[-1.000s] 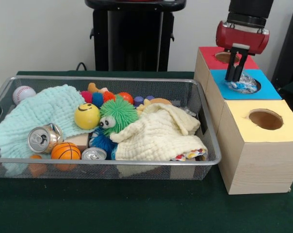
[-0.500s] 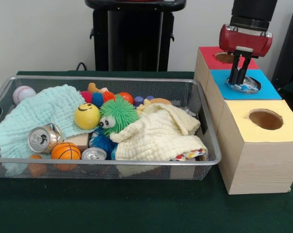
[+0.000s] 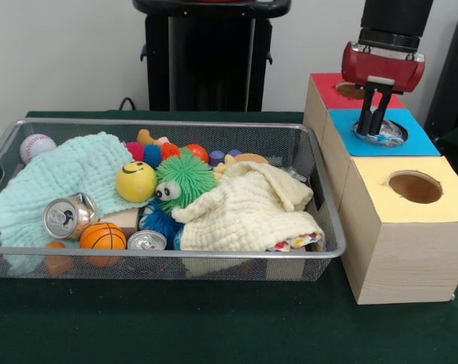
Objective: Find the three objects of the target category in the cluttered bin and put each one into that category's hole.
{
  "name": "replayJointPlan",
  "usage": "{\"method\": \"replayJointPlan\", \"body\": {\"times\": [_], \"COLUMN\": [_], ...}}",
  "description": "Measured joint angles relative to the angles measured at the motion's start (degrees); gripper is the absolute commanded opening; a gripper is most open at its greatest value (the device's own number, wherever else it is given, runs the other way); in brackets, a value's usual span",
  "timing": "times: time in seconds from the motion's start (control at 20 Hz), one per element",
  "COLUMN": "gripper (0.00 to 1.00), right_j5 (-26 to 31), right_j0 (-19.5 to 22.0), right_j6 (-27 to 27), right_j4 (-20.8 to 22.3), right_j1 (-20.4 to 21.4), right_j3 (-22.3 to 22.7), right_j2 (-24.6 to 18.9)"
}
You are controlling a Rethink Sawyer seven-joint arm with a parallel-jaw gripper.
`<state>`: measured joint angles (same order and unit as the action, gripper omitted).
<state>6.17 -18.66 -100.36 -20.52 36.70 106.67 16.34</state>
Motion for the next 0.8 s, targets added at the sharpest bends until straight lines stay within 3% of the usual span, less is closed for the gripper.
{"method": "replayJointPlan", "body": {"times": [0.5, 0.8], "gripper": [0.00, 0.00], "right_j5": [0.21, 3.35], "right_j0": [-0.14, 0.26], "right_j6": [0.00, 0.00], "right_j4": [-0.64, -0.71], "right_j1": [-0.06, -0.34], "right_j3": [-0.04, -1.39], "right_j2": [0.13, 0.24]}}
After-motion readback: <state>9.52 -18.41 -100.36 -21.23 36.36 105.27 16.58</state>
